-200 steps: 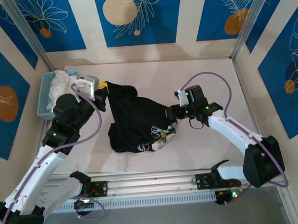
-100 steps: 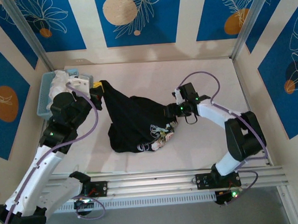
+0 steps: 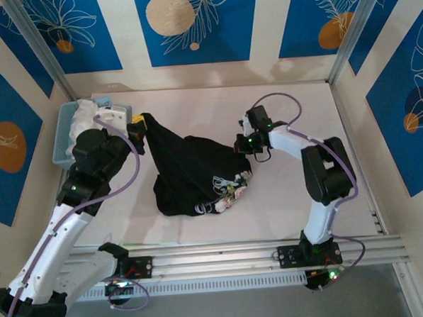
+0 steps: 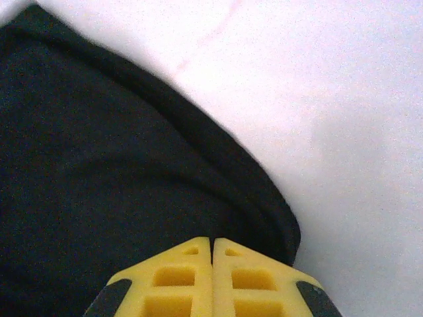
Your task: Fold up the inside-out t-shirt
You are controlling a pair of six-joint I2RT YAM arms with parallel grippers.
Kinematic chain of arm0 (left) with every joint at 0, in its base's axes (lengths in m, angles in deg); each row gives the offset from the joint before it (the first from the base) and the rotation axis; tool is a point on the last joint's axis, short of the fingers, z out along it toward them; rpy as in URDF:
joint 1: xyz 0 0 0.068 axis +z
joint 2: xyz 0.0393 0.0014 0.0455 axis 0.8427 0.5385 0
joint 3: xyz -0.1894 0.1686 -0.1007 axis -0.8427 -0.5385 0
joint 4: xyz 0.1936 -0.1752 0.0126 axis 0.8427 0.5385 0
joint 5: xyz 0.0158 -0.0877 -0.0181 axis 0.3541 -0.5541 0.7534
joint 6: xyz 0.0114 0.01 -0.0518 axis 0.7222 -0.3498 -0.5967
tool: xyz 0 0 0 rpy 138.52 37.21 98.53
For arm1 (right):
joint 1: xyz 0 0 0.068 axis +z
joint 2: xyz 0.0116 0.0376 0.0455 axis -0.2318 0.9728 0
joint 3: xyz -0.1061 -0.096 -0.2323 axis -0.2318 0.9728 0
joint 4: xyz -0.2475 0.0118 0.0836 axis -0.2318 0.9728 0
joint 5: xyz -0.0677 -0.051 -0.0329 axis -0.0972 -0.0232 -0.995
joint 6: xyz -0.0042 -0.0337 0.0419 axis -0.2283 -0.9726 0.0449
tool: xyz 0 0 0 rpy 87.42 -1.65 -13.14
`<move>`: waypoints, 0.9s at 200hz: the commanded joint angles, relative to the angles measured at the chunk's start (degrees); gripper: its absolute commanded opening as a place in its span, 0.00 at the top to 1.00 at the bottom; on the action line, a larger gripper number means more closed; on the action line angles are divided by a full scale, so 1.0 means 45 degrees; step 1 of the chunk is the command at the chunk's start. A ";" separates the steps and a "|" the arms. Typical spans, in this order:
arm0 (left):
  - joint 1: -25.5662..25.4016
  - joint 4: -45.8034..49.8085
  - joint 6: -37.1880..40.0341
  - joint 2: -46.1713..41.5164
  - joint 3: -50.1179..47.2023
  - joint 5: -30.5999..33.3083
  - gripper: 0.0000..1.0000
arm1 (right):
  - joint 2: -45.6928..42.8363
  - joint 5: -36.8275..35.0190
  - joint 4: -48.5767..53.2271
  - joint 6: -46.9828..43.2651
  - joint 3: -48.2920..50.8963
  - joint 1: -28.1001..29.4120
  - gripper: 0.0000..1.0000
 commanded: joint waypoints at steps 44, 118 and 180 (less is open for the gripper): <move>0.1290 -0.0087 0.0266 0.1271 0.3846 0.0252 1.00 | -0.6317 0.0405 -0.1216 0.0216 -0.0833 -0.2830 1.00; 0.3605 0.1095 0.0847 0.1937 0.7079 0.0346 1.00 | -0.9223 0.1467 0.0653 0.0213 -0.1928 -0.3888 1.00; 0.3723 0.1683 0.1241 0.1236 0.4522 -0.0202 1.00 | -0.9350 0.2316 0.1496 0.1067 0.0361 -0.1493 0.98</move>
